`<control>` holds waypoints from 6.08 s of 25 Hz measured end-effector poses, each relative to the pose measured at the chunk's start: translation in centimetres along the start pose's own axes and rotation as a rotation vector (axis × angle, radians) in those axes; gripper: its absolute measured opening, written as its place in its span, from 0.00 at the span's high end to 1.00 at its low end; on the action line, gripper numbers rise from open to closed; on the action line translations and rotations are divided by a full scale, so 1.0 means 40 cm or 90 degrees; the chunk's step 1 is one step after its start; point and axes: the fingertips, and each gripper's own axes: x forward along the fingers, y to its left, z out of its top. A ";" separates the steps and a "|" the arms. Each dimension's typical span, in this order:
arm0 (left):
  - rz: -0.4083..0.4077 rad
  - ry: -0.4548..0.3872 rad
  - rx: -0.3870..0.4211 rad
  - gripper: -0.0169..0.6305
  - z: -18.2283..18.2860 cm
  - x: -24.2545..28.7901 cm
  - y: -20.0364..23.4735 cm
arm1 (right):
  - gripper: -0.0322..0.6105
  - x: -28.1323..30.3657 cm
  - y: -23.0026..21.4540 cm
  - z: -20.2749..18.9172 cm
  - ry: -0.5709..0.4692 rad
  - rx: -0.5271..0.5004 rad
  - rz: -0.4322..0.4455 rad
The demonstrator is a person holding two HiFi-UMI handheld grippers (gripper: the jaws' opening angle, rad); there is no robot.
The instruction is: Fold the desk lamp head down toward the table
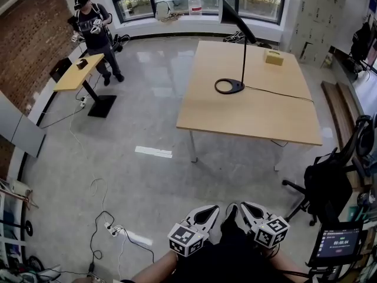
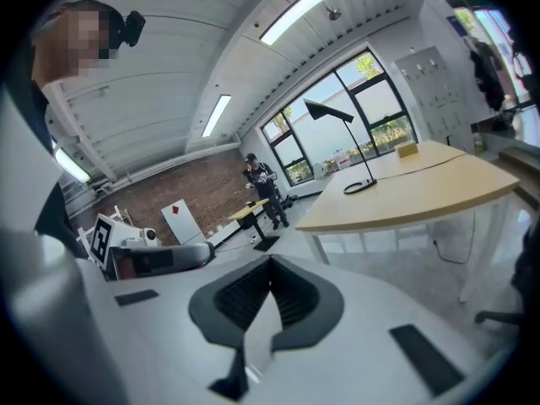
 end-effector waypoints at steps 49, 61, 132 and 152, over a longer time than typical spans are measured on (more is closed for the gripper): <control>0.001 0.002 0.051 0.97 0.465 0.629 0.472 | 0.94 0.427 -0.573 0.577 -0.097 0.029 -0.087; -0.013 -0.074 0.046 0.97 0.668 0.668 0.609 | 0.94 0.522 -0.614 0.775 -0.139 -0.061 -0.144; 0.081 -0.327 0.319 0.83 1.481 0.924 0.651 | 0.63 0.785 -0.964 1.375 -0.321 0.102 0.027; 0.093 -0.330 0.258 0.90 1.404 0.930 0.720 | 0.72 0.753 -0.993 1.398 -0.290 -0.010 -0.016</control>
